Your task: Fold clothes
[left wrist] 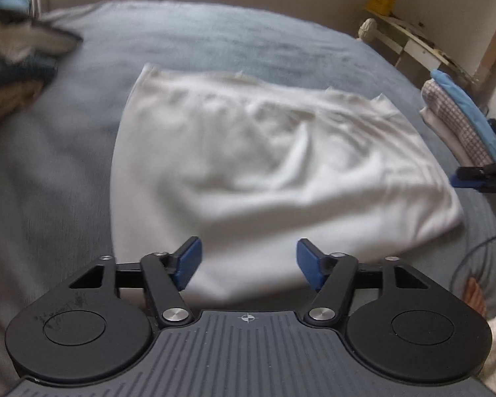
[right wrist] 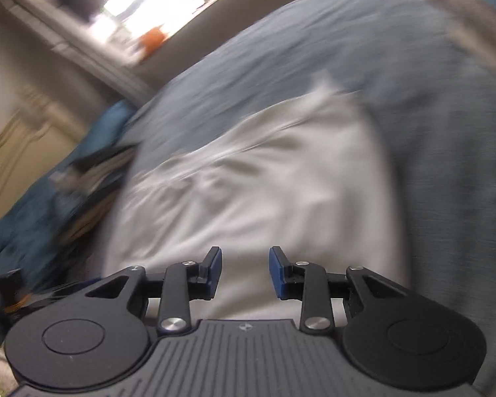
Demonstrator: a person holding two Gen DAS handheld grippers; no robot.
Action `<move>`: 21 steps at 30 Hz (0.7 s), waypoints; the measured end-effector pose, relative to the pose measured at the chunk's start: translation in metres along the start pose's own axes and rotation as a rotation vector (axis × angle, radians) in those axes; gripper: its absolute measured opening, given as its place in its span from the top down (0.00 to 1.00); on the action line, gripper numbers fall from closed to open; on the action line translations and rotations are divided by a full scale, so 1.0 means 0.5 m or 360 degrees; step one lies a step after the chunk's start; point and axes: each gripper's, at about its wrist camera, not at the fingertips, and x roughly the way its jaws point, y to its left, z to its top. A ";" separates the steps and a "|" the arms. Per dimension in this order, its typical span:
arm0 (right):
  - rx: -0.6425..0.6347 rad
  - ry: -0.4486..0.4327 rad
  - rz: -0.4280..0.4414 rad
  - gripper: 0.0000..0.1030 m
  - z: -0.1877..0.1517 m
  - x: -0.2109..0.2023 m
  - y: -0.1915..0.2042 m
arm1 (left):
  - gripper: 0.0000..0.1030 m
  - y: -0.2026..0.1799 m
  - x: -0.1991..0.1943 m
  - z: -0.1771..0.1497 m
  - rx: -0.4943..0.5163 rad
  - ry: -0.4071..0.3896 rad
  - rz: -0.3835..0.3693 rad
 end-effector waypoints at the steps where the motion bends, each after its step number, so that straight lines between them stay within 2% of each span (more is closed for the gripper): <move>1: 0.0013 0.0058 0.0010 0.67 -0.004 0.015 -0.003 | 0.42 0.014 0.000 -0.009 -0.0051 0.0007 0.0007; 5: 0.0094 0.0291 -0.0028 0.67 -0.028 0.071 -0.028 | 0.43 0.067 -0.020 -0.041 -0.0214 -0.0006 0.0068; 7: 0.0102 0.0334 -0.0125 0.70 -0.044 0.057 -0.048 | 0.42 0.091 -0.035 -0.054 -0.0280 -0.0008 0.0099; 10: 0.0071 0.0260 -0.0218 0.68 -0.041 0.008 -0.046 | 0.42 0.120 -0.058 -0.066 -0.0360 0.0001 0.0122; 12: 0.0011 0.0203 -0.0274 0.68 -0.034 -0.023 -0.033 | 0.41 0.128 -0.072 -0.068 -0.0406 -0.0013 0.0063; 15: -0.0210 0.0107 -0.0305 0.67 -0.006 -0.048 0.024 | 0.35 0.123 -0.081 -0.067 -0.0450 -0.0020 -0.0060; 21: -0.0560 -0.0067 -0.0298 0.58 0.036 -0.028 0.131 | 0.32 0.107 -0.038 -0.067 -0.0561 0.0026 -0.0112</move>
